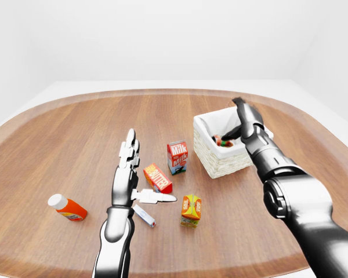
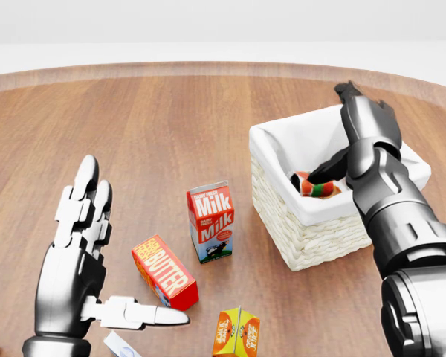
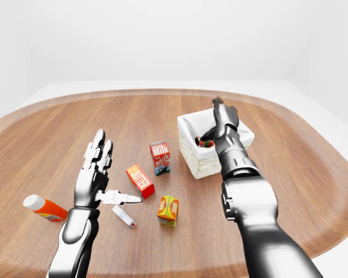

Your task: Pick up the alphabet soup and the tomato sauce, and put them in the basket.

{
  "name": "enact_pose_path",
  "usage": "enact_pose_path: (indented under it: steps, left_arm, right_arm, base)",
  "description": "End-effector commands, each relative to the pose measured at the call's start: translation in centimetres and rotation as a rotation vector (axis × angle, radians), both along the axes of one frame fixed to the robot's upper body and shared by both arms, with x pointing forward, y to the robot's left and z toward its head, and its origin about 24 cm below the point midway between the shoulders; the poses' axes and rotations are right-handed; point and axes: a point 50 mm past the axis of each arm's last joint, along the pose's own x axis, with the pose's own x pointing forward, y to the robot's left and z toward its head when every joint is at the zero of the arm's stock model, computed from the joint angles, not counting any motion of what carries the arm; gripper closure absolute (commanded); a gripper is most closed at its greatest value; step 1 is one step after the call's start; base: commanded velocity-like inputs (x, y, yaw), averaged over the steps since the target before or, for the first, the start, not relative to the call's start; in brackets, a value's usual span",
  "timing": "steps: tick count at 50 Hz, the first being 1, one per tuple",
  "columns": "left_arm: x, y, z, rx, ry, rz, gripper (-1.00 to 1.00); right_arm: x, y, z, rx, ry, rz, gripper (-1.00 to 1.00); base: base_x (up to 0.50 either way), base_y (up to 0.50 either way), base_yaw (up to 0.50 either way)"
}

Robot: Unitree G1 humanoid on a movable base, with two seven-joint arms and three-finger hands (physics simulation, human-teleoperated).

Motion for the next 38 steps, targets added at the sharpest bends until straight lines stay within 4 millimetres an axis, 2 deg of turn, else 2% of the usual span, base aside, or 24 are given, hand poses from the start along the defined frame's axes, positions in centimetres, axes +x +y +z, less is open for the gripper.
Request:
enact_pose_path:
  steps: [1, 13, 17, 26, 38]
  left_arm:
    - [0.0, 0.0, -0.2, 0.020, 0.009, 0.001, -1.00]
    - [0.0, 0.0, -0.1, 0.019, 0.009, 0.002, -1.00]
    - [0.0, 0.0, -0.1, 0.019, 0.010, 0.002, -1.00]
    - [0.0, 0.0, -0.2, 0.019, 0.009, 0.001, -1.00]
    - [0.0, 0.0, -0.3, 0.021, 0.008, -0.001, -1.00]
  right_arm:
    - [0.1, 0.0, 0.4, 0.007, -0.018, -0.004, -1.00]
    - [0.1, 0.1, 0.3, 0.004, -0.019, 0.001, -1.00]
    - [0.2, 0.2, 1.0, 0.016, -0.045, 0.010, -1.00]
    - [0.9, 0.4, 4.7, 0.057, -0.149, 0.028, -1.00]
    - [1.2, 0.1, 7.6, 0.077, -0.215, 0.037, -1.00]
  base:
    - [0.00, 0.00, 0.00]
    - [0.00, 0.00, 0.00]
    - [0.00, 0.00, 0.00]
    - [0.00, 0.00, 0.00]
    - [0.00, 0.00, 0.00]
